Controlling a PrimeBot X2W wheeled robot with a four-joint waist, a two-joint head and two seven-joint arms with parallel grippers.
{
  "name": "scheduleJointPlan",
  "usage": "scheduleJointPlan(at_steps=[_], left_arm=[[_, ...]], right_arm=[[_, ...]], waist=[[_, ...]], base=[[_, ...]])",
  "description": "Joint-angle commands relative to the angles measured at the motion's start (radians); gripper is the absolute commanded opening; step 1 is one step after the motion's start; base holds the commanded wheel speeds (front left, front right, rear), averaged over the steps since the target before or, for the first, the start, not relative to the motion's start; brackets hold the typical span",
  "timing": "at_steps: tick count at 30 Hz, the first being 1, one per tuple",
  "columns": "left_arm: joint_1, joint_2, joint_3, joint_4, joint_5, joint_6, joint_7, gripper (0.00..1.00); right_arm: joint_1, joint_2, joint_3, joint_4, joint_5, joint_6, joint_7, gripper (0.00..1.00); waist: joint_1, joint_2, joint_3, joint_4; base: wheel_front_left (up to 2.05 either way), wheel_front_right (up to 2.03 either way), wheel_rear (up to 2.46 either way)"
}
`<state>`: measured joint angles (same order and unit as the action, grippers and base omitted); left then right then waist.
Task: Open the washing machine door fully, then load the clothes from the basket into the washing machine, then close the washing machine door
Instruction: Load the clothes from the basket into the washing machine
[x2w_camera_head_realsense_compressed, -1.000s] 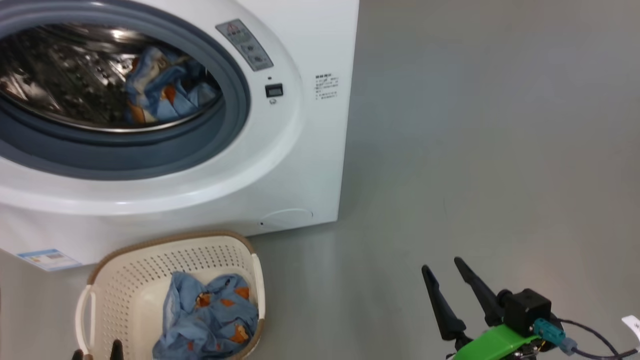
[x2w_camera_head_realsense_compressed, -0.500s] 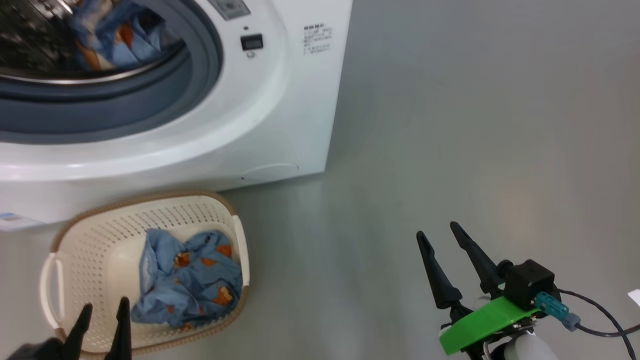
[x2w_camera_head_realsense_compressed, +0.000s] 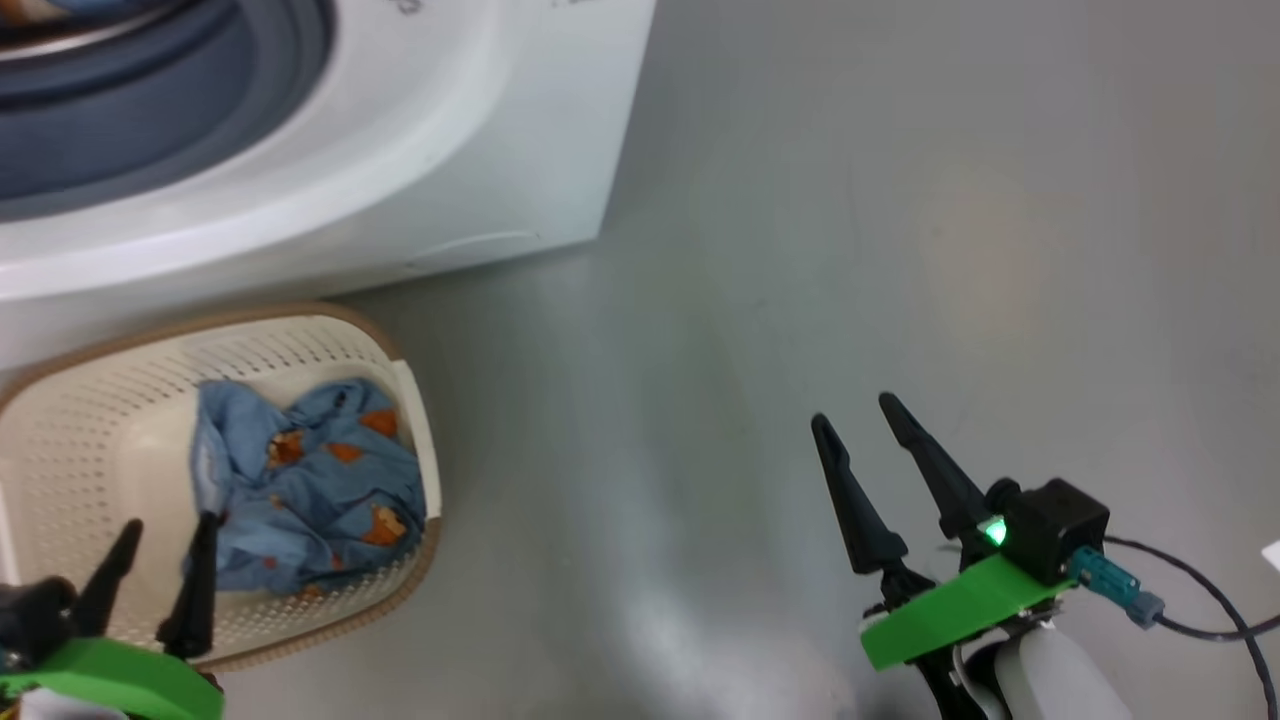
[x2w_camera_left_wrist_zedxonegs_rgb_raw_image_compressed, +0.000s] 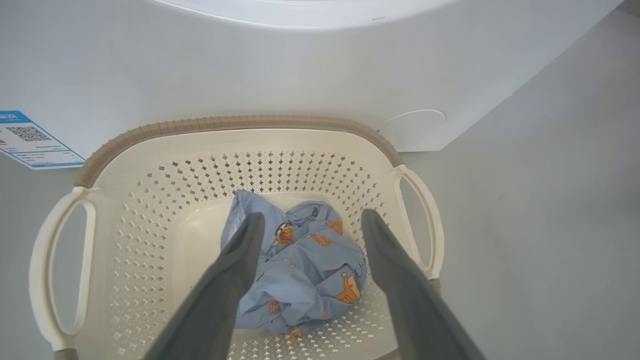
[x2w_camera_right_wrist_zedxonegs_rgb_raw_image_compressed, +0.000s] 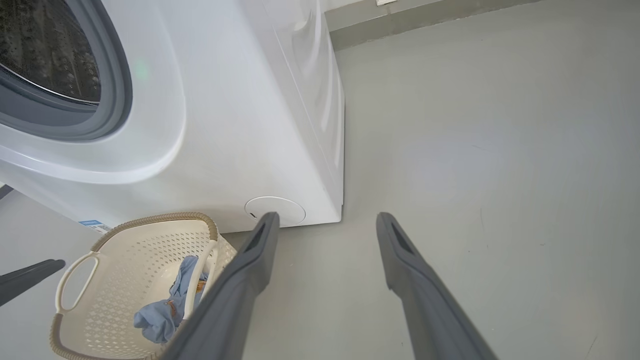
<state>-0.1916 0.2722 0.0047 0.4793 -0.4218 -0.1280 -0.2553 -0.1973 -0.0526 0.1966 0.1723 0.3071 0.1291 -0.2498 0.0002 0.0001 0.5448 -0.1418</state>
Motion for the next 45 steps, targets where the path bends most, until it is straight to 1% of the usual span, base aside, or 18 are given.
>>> scheduleJointPlan(at_steps=[1, 8, 12, 16, 22, 32, 35, 45], left_arm=[[-0.015, 0.041, 0.025, 0.000, -0.015, -0.003, -0.006, 1.00], [-0.070, 0.100, -0.019, 0.065, -0.069, -0.003, -0.006, 1.00], [-0.102, 0.141, -0.073, 0.125, -0.108, -0.003, -0.006, 1.00], [-0.149, 0.201, -0.143, 0.183, -0.132, -0.003, -0.006, 1.00], [-0.222, 0.291, -0.221, 0.261, -0.161, -0.003, 0.001, 1.00], [-0.313, 0.389, -0.320, 0.369, -0.173, -0.003, 0.087, 1.00], [-0.344, 0.418, -0.345, 0.413, -0.152, -0.002, 0.121, 1.00], [-0.393, 0.436, -0.397, 0.438, -0.140, -0.003, 0.206, 1.00]], right_arm=[[-0.013, 0.002, 0.032, -0.028, 0.011, 0.002, -0.012, 1.00], [-0.025, 0.002, 0.050, -0.055, 0.046, 0.002, -0.012, 1.00], [-0.030, 0.002, 0.056, -0.070, 0.069, 0.002, -0.012, 1.00], [-0.029, 0.002, 0.065, -0.080, 0.087, 0.002, -0.012, 1.00], [-0.030, 0.002, 0.088, -0.117, 0.119, 0.002, -0.012, 1.00], [-0.027, 0.002, 0.123, -0.144, 0.160, 0.002, -0.012, 1.00], [-0.024, 0.002, 0.131, -0.149, 0.172, 0.002, -0.012, 1.00], [-0.022, 0.002, 0.152, -0.158, 0.198, 0.002, -0.012, 1.00]], waist=[[-0.0002, -0.0001, 0.065, -0.043], [-0.0002, -0.0001, 0.136, -0.081], [-0.0002, -0.0001, 0.170, -0.100], [-0.0002, -0.0001, 0.209, -0.122], [-0.0002, -0.0001, 0.270, -0.157], [-0.0002, -0.0001, 0.336, -0.209], [-0.0002, -0.0001, 0.355, -0.225], [-0.0002, -0.0001, 0.386, -0.250]], base=[[0.00, 0.00, 0.00], [0.00, 0.00, 0.00], [0.00, 0.00, 0.00], [0.00, 0.00, 0.00], [0.00, 0.00, 0.00], [0.00, 0.00, 0.00], [0.00, 0.00, 0.00], [0.00, 0.00, 0.00]])
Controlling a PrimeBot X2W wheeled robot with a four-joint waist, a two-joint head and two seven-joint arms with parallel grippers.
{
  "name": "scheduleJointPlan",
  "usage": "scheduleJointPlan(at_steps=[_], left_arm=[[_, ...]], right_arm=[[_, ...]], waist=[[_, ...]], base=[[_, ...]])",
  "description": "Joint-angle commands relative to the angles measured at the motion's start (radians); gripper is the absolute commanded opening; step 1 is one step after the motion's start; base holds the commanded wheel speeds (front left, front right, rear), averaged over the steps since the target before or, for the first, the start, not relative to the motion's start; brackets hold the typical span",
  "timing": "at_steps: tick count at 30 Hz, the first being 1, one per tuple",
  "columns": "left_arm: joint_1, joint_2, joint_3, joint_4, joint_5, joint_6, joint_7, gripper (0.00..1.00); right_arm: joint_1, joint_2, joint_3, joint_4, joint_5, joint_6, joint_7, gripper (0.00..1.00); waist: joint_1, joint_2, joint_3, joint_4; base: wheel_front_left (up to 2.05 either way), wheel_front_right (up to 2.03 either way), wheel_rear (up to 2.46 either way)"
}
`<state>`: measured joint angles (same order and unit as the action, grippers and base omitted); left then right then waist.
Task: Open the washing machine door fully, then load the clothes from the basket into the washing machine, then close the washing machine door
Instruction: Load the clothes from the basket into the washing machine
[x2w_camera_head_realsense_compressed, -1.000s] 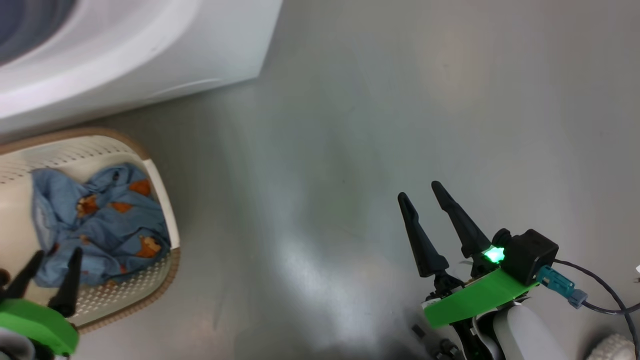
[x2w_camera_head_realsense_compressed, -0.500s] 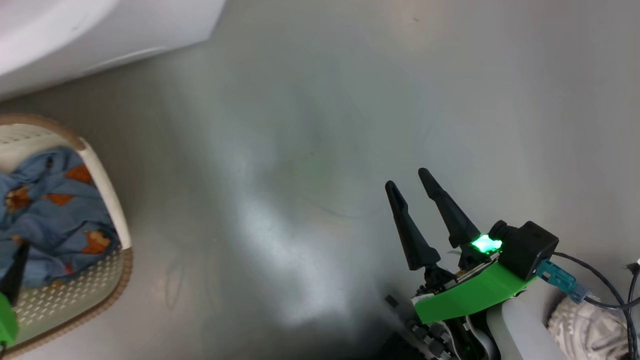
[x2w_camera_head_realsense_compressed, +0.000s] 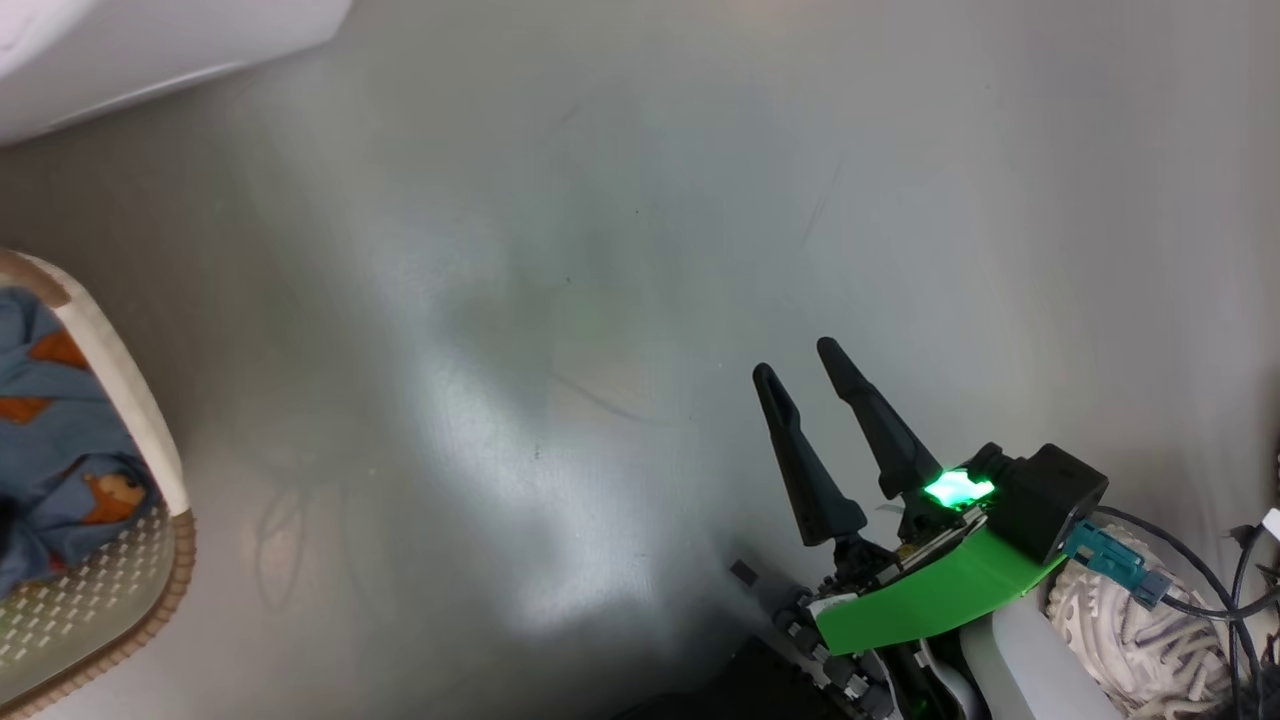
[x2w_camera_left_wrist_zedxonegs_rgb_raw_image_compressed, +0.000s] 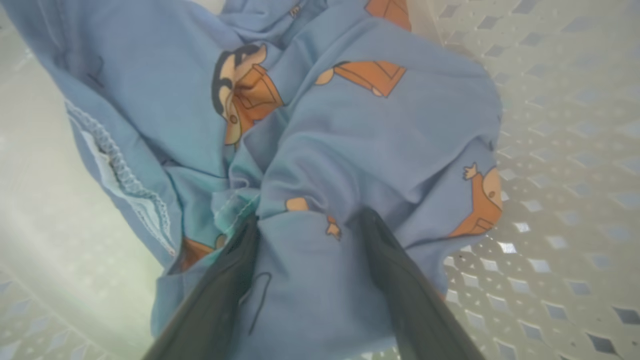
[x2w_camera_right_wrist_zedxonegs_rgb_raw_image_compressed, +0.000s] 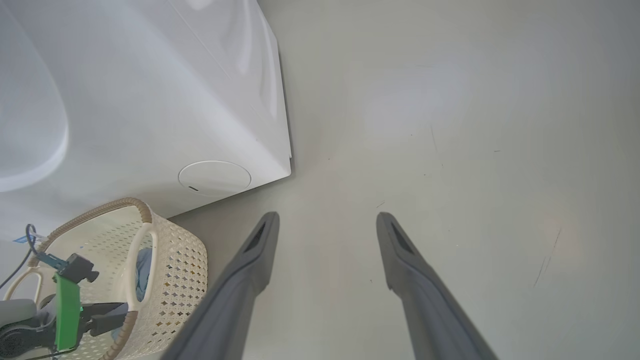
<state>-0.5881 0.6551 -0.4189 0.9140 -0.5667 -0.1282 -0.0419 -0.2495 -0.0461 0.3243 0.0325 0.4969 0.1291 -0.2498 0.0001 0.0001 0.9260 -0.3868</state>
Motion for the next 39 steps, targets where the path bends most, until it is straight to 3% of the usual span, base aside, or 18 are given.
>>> scheduleJointPlan(at_steps=[1, 7, 18, 19, 20, 27, 39], left_arm=[[-0.003, 0.057, 0.024, 0.003, 0.004, -0.002, 0.000, 1.00], [-0.045, 0.065, 0.004, 0.011, 0.015, -0.002, 0.018, 1.00], [-0.118, 0.024, -0.025, 0.054, 0.031, 0.000, -0.002, 1.00], [-0.118, 0.019, -0.027, 0.059, 0.027, 0.000, -0.009, 0.53], [-0.117, 0.014, -0.028, 0.064, 0.023, 0.000, -0.016, 0.00], [-0.094, 0.005, -0.012, 0.093, -0.024, -0.002, -0.111, 0.00], [-0.021, -0.067, 0.002, 0.055, -0.117, -0.002, -0.215, 0.00]], right_arm=[[0.030, -0.004, 0.026, -0.020, 0.010, 0.002, -0.012, 1.00], [0.045, -0.004, 0.028, -0.027, 0.018, 0.002, -0.012, 1.00], [0.062, -0.004, 0.023, -0.027, 0.022, 0.002, -0.012, 1.00], [0.061, -0.004, 0.022, -0.026, 0.022, 0.002, -0.012, 1.00], [0.058, -0.004, 0.021, -0.026, 0.020, 0.002, -0.012, 1.00], [0.022, -0.004, 0.022, -0.025, 0.013, 0.002, -0.012, 1.00], [0.001, -0.004, -0.034, 0.005, -0.035, 0.002, -0.012, 1.00]], waist=[[-0.0001, -0.0001, 0.009, -0.008], [-0.0001, -0.0001, 0.017, -0.012], [-0.0001, -0.0001, 0.023, -0.009], [-0.0001, -0.0001, 0.021, -0.009], [-0.0001, -0.0001, 0.019, -0.010], [-0.0001, -0.0001, -0.010, -0.008], [-0.0001, -0.0001, -0.126, 0.065]], base=[[0.00, 0.00, 0.00], [0.00, 0.00, 0.00], [0.00, 0.00, 0.00], [0.00, 0.00, 0.00], [0.00, 0.00, 0.00], [0.00, 0.00, 0.00], [0.00, 0.00, 0.00]])
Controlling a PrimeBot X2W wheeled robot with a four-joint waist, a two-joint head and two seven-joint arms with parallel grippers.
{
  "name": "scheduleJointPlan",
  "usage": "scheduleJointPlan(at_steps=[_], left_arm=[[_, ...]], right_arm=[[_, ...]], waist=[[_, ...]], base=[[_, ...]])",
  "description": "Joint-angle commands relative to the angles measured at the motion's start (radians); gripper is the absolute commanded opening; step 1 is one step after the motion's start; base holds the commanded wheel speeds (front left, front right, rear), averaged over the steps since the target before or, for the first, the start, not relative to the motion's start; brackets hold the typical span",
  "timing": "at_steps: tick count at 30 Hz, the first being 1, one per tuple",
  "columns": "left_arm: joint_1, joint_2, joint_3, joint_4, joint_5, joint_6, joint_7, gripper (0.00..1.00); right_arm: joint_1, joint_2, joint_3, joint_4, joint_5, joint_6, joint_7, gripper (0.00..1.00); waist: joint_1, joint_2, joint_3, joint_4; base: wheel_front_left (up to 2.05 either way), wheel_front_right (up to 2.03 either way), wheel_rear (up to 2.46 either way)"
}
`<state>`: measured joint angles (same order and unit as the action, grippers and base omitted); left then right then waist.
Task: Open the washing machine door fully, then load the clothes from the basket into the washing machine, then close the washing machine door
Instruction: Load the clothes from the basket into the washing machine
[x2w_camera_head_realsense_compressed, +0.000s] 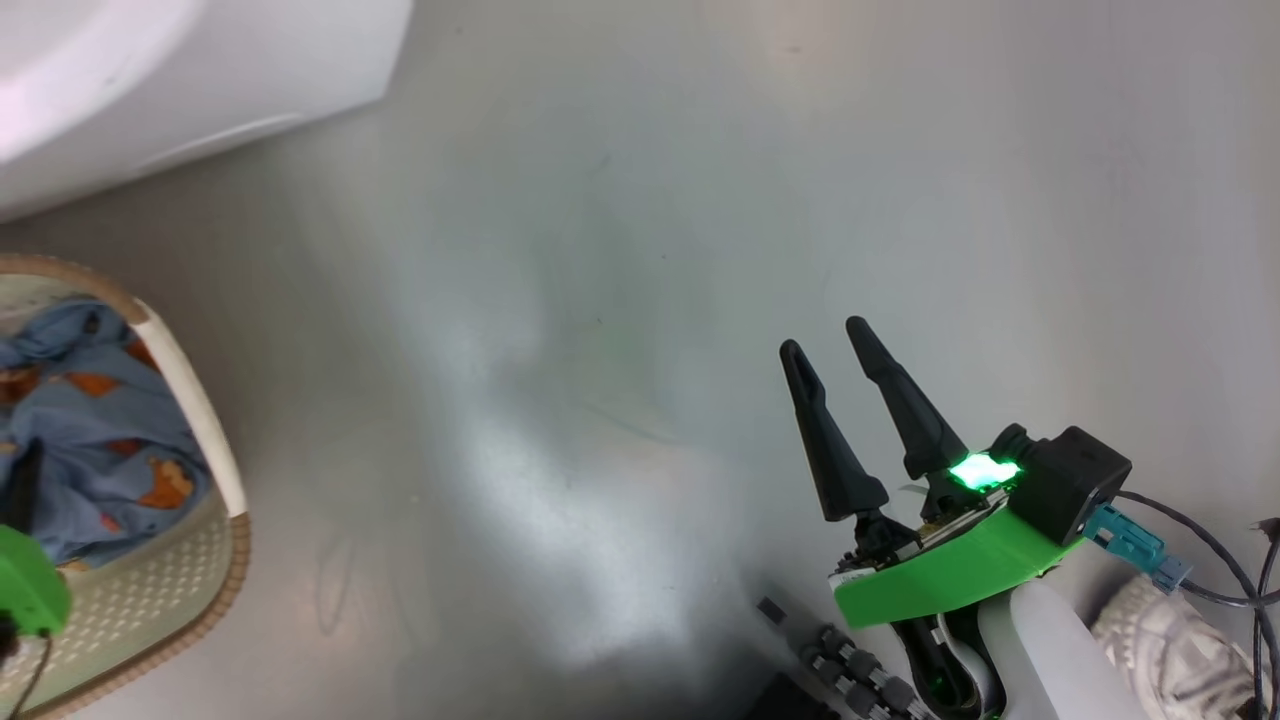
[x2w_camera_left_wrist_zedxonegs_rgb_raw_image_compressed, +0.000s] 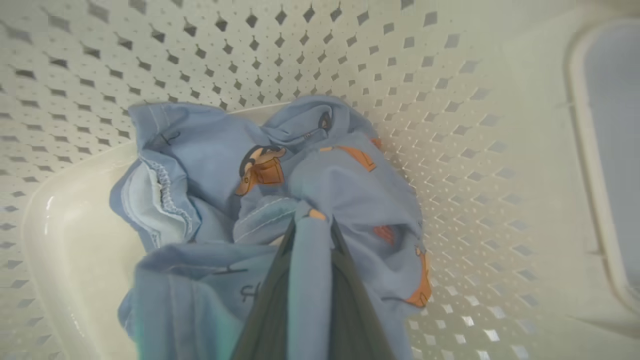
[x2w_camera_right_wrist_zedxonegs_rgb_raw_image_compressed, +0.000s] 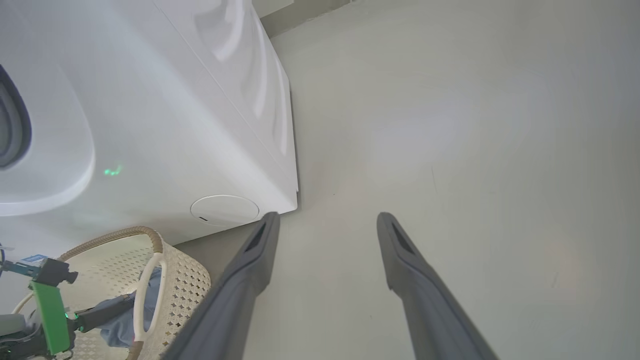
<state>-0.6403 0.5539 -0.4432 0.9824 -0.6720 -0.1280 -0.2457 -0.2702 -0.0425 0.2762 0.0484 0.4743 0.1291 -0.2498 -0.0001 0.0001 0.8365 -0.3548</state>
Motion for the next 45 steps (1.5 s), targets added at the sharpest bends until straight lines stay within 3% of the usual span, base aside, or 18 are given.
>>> scheduleJointPlan(at_steps=[1, 8, 19, 31, 45], left_arm=[[0.034, 0.030, 0.027, -0.021, -0.013, -0.003, -0.013, 0.00], [0.055, 0.005, 0.087, -0.111, -0.015, -0.003, -0.016, 0.00], [0.184, -0.059, 0.290, -0.304, 0.057, -0.003, -0.016, 0.00], [0.312, -0.178, 0.469, -0.508, 0.117, -0.003, -0.016, 0.00], [0.438, -0.300, 0.587, -0.737, 0.261, -0.003, -0.016, 0.00]], right_arm=[[0.021, -0.008, 0.011, -0.008, -0.017, 0.002, -0.012, 1.00], [0.012, -0.008, -0.010, 0.008, -0.044, 0.002, -0.012, 1.00], [0.014, -0.008, -0.036, 0.043, -0.078, 0.002, -0.012, 1.00], [0.032, -0.008, -0.058, 0.083, -0.113, 0.002, -0.012, 1.00], [0.085, -0.008, -0.087, 0.134, -0.161, 0.002, -0.012, 1.00]], waist=[[0.0001, -0.0001, -0.044, 0.040], [0.0001, -0.0001, -0.100, 0.078], [0.0001, -0.0001, -0.214, 0.131], [0.0001, -0.0001, -0.344, 0.194], [0.0001, -0.0001, -0.532, 0.253]], base=[[0.00, 0.00, 0.00], [0.00, 0.00, 0.00], [0.00, 0.00, 0.00], [0.00, 0.00, 0.00], [0.00, 0.00, 0.00]])
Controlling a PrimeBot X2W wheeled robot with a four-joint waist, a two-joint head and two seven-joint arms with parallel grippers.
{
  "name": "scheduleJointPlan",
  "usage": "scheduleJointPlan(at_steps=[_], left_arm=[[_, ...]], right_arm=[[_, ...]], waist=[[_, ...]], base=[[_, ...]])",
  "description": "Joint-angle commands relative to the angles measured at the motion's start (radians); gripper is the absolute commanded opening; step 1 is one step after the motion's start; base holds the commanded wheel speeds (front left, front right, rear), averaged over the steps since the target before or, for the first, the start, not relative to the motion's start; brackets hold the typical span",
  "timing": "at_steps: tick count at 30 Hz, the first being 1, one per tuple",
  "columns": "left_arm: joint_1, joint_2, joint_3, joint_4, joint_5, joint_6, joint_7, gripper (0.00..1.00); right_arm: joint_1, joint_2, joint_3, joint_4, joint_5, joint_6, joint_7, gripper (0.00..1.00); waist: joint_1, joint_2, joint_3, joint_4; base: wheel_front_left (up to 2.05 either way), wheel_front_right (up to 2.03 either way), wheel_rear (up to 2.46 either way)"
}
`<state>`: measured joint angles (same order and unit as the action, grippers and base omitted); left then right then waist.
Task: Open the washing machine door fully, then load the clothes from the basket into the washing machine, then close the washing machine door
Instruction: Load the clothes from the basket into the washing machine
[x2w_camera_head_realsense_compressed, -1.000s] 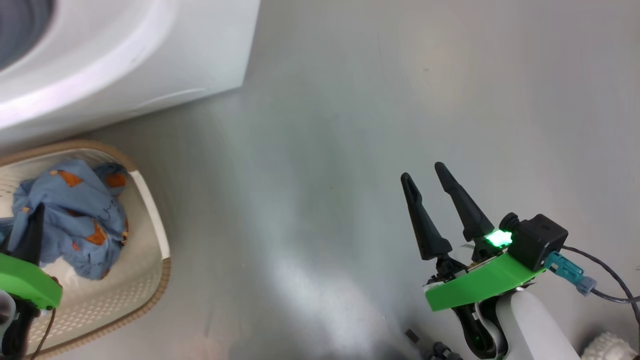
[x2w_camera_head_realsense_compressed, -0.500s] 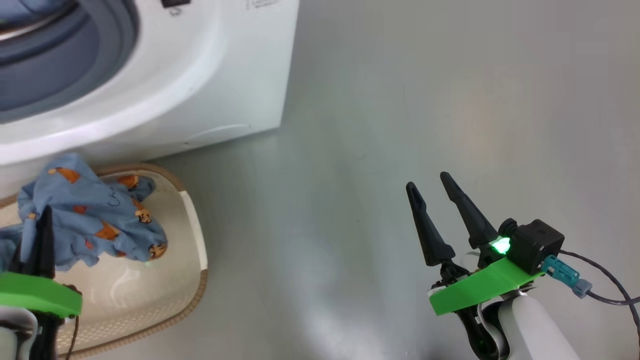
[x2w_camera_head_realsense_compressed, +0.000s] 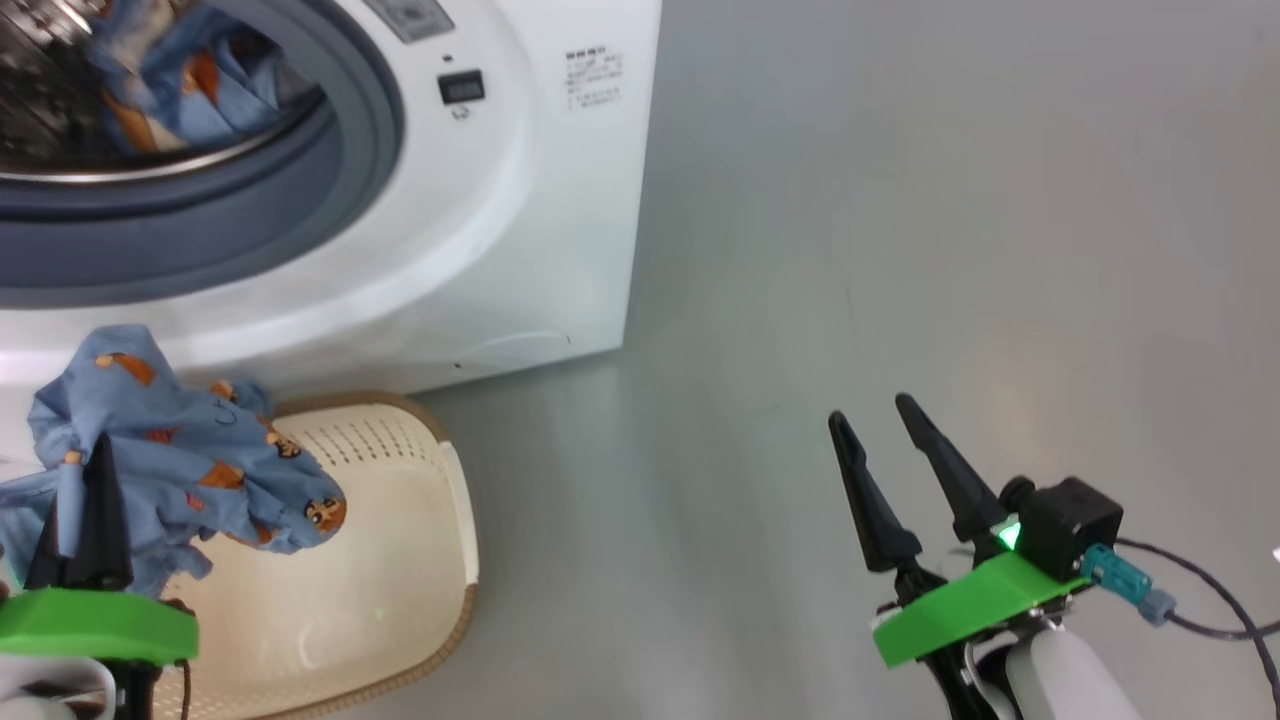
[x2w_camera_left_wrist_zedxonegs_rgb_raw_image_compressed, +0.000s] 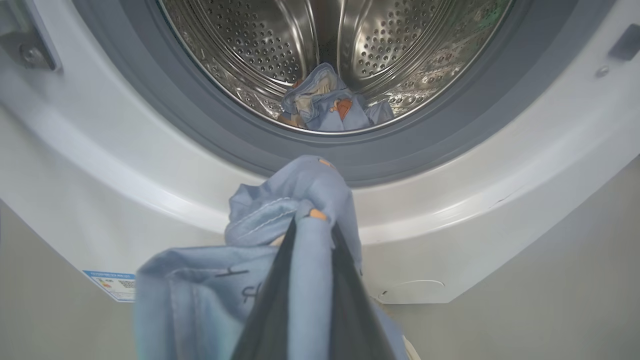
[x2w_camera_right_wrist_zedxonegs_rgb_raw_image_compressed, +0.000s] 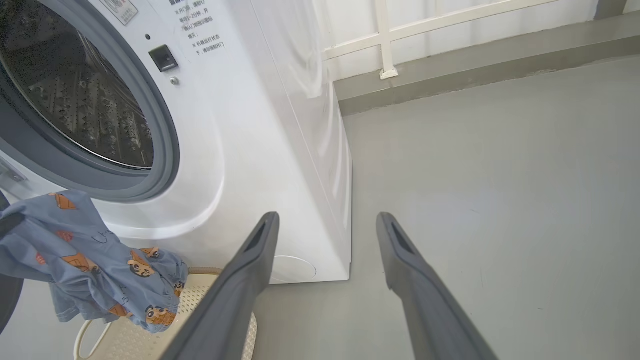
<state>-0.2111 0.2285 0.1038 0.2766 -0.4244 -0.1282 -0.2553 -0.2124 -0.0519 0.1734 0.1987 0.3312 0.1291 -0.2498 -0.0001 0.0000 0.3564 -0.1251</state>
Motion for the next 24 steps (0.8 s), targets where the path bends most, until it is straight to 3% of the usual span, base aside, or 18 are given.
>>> scheduleJointPlan(at_steps=[1, 10, 24], left_arm=[[0.020, 0.018, 0.049, -0.050, 0.028, -0.002, -0.006, 0.00], [0.104, -0.039, 0.084, -0.167, 0.117, -0.002, -0.006, 0.00], [0.251, -0.072, 0.093, -0.254, 0.189, -0.002, -0.006, 0.00]], right_arm=[[0.030, 0.002, 0.014, -0.014, -0.020, 0.002, -0.012, 1.00], [0.056, 0.002, -0.009, 0.012, -0.029, 0.002, -0.012, 1.00], [0.099, 0.002, -0.006, 0.040, -0.028, 0.002, -0.012, 1.00]], waist=[[0.0001, 0.0000, -0.064, 0.026], [0.0001, 0.0000, -0.147, 0.050], [0.0001, 0.0000, -0.255, 0.067]], base=[[0.00, 0.00, 0.00], [0.00, 0.00, 0.00], [0.00, 0.00, 0.00]])
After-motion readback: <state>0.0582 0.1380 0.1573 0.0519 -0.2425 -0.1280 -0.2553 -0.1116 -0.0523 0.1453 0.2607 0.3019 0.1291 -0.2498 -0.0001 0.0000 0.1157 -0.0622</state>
